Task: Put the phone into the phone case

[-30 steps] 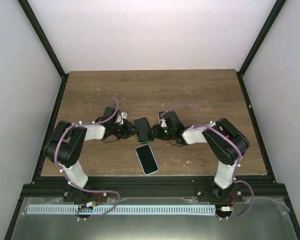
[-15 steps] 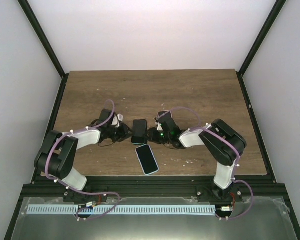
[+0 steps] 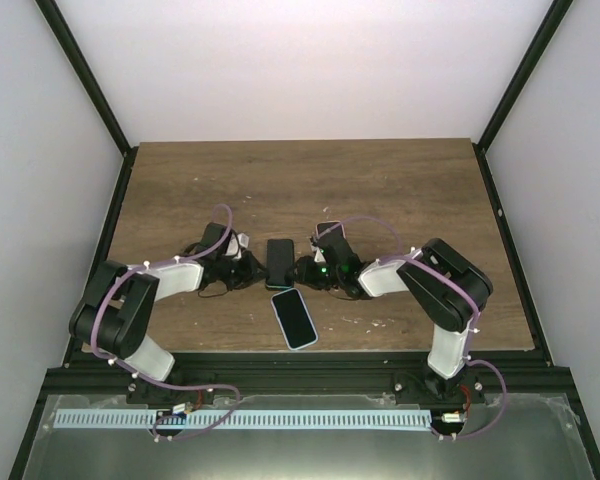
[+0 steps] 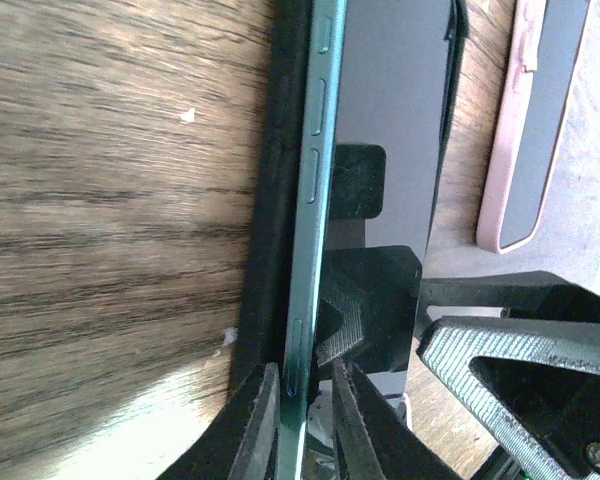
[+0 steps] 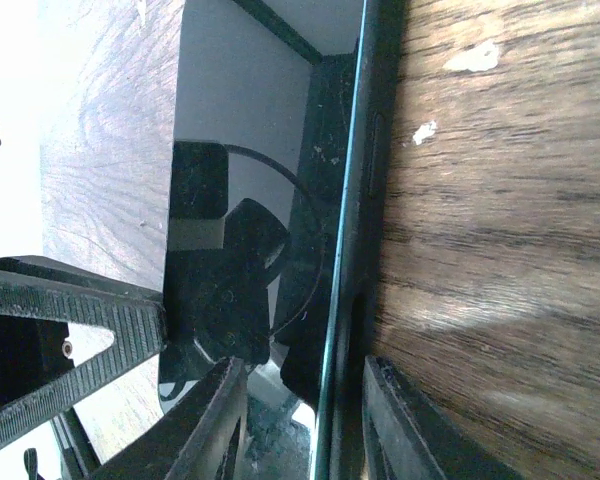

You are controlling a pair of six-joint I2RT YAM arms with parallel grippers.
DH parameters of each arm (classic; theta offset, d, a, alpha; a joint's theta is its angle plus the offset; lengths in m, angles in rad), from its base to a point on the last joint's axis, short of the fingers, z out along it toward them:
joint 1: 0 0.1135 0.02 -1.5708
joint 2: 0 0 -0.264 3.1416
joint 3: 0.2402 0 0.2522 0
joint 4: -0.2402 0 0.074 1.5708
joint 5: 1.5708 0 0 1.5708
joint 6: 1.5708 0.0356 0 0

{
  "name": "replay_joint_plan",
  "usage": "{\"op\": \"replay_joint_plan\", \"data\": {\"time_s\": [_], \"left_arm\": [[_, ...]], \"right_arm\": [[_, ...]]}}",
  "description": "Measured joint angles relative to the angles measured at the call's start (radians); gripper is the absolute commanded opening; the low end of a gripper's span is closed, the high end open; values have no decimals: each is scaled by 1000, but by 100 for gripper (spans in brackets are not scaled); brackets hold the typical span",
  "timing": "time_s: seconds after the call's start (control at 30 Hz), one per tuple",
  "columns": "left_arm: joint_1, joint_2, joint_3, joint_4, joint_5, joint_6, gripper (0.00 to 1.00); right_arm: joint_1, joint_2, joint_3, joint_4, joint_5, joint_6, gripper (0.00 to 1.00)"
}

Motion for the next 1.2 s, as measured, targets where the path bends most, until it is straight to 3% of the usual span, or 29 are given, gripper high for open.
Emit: {"op": "replay_joint_plan", "data": {"time_s": [0.4,0.53,0.67,0.9,1.2], "left_arm": [[-8,21,0,13,-1,-8,14],[-9,20,1,12,-3,-4,27],[-14,-2,10,-6,-13,3,32],[35,-9,60,-11,-15,24,30],[53,98,89,34,49,60,24]], "right_arm": [[0,5,0,6,3,14,31],[0,5,-1,6,9,11,32],[-5,4,-1,9,11,-5,41],[-37,1,5,10,6,-15,42],[-43,64,64,40,-22,-17,45]]}}
